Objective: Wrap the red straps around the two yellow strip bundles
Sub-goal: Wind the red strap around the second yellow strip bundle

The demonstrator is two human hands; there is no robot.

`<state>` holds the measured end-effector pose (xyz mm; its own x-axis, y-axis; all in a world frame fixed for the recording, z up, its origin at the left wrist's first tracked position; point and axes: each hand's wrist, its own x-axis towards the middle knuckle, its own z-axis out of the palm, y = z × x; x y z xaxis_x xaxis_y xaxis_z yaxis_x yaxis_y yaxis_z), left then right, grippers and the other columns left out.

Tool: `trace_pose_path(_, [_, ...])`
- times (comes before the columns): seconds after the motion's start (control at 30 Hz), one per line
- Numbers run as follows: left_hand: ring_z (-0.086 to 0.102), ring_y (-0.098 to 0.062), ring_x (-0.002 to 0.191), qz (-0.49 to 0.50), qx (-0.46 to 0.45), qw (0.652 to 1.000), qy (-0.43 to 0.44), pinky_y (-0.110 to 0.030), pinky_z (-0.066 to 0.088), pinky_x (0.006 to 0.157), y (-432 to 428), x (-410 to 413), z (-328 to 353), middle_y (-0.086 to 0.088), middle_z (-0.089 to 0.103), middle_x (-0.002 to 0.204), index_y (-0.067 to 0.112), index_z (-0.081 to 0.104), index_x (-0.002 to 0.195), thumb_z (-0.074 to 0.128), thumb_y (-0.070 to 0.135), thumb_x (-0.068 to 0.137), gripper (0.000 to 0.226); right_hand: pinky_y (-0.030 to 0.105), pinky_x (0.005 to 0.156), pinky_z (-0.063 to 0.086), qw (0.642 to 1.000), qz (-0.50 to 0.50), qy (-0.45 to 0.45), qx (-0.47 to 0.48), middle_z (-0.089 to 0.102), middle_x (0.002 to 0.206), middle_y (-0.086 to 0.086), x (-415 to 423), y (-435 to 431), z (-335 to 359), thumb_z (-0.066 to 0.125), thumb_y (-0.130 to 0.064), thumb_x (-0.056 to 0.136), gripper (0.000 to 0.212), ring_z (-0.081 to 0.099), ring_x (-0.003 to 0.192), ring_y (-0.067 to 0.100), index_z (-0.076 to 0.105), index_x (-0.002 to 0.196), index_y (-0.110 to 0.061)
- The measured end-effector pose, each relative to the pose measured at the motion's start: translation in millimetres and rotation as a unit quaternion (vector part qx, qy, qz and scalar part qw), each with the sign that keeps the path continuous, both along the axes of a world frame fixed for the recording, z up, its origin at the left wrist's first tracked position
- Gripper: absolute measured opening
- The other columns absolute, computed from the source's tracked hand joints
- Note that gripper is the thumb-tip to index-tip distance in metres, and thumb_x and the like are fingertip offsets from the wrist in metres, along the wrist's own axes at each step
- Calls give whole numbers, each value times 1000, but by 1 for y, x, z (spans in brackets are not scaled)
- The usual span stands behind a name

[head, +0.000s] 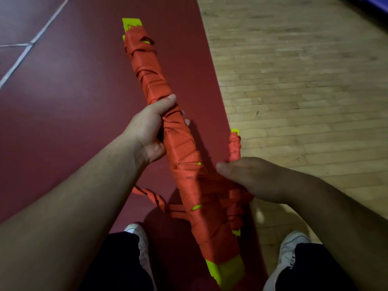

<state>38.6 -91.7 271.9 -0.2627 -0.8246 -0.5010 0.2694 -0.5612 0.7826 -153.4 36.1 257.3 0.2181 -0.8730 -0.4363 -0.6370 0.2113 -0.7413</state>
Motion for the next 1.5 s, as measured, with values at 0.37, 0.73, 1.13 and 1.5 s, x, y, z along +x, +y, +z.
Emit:
trace_pose_path(0.37, [66, -19, 64, -17, 3, 998, 53, -34, 58, 65, 2, 1, 5, -5, 63, 76, 11, 58, 93, 58, 35, 95, 24, 35, 58, 38, 978, -105, -140, -114, 55, 63, 8, 6, -4, 0, 59, -63, 83, 47, 47, 58, 19, 60, 73, -17])
trace_pose_path(0.73, [65, -15, 71, 46, -33, 974, 219, -34, 58, 75, 3, 1, 9, -2, 64, 77, 11, 62, 93, 43, 65, 94, 57, 55, 102, 50, 897, -177, -371, 165, 72, 106, 28, 33, 15, -12, 75, -63, 72, 65, 66, 105, 44, 78, 98, -4])
trace_pose_path(1.13, [55, -16, 48, 25, 3, 1000, -4, -26, 51, 47, 10, -7, -3, -5, 52, 67, 13, 56, 92, 71, 25, 88, 21, 30, 62, 39, 991, -66, -105, -52, 51, 58, -14, 33, 9, -7, 44, -77, 83, 64, 47, 56, 1, 57, 71, -16])
trace_pose_path(1.5, [70, -21, 84, 23, -6, 998, 61, -40, 59, 79, 6, -4, 6, -9, 70, 93, 8, 63, 114, 57, 46, 94, 44, 60, 87, 52, 968, -83, -238, 15, 68, 105, 29, 17, 4, -2, 79, -66, 68, 67, 67, 91, 32, 69, 106, -12])
